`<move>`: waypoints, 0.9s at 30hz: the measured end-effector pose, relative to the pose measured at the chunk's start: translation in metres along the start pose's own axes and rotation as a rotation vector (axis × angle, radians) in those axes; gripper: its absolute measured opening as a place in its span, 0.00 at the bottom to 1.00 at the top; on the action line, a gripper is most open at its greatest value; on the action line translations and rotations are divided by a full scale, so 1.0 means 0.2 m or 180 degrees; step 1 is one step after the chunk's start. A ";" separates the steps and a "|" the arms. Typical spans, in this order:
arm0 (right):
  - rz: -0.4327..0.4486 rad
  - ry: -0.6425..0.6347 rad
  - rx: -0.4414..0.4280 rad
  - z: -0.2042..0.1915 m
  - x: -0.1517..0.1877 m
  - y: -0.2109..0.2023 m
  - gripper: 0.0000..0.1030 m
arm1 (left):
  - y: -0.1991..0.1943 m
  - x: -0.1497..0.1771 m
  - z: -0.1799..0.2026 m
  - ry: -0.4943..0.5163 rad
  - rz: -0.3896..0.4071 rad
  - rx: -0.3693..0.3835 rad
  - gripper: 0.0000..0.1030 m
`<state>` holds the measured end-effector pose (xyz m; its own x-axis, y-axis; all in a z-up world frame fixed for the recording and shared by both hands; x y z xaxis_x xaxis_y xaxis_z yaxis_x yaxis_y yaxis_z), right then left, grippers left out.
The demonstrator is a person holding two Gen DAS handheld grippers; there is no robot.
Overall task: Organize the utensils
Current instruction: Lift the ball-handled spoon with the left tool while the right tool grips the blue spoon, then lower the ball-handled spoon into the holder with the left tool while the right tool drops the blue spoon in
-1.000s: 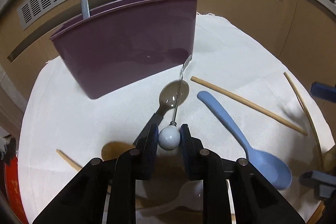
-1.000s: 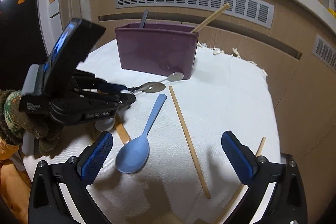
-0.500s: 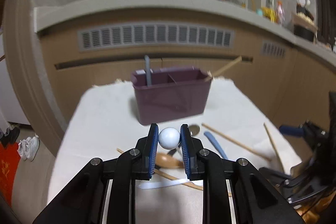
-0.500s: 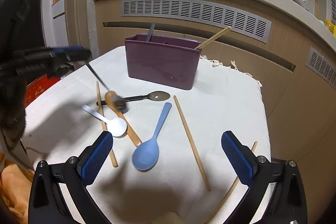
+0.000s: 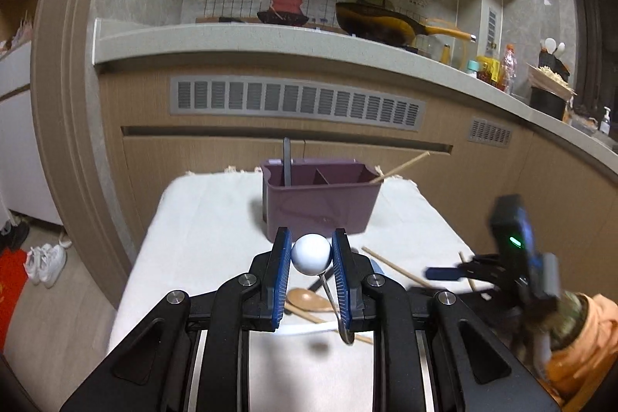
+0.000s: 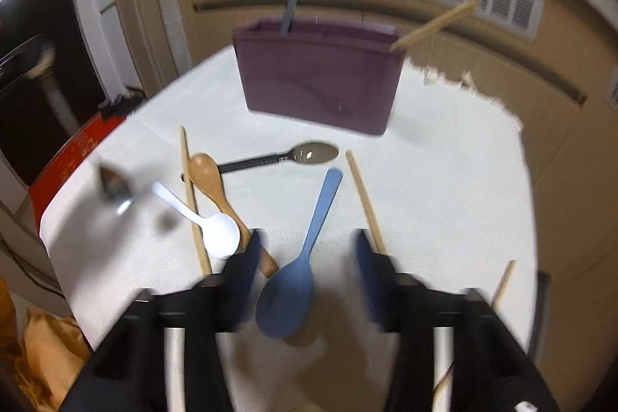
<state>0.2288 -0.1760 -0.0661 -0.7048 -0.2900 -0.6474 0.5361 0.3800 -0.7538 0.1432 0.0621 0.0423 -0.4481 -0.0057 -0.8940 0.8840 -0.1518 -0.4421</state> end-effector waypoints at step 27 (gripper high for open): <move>0.0172 0.0141 0.0028 -0.01 -0.09 -0.10 0.12 | 0.04 0.13 0.10 0.0158 -0.0335 0.0138 0.22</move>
<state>0.2306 -0.1772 -0.0386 -0.6945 -0.2300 -0.6818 0.5779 0.3862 -0.7190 0.1370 0.0411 0.0167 -0.5299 0.0614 -0.8458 0.8255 -0.1914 -0.5310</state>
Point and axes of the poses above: each gripper's, at about its wrist camera, not at the fingertips, and y roughly the way its jaws point, z to its right, x to its underside, the point moved 1 cm from there along y, roughly the way its jaws point, and after that the axes turned 9 degrees about -x, right-handed, at the moved point
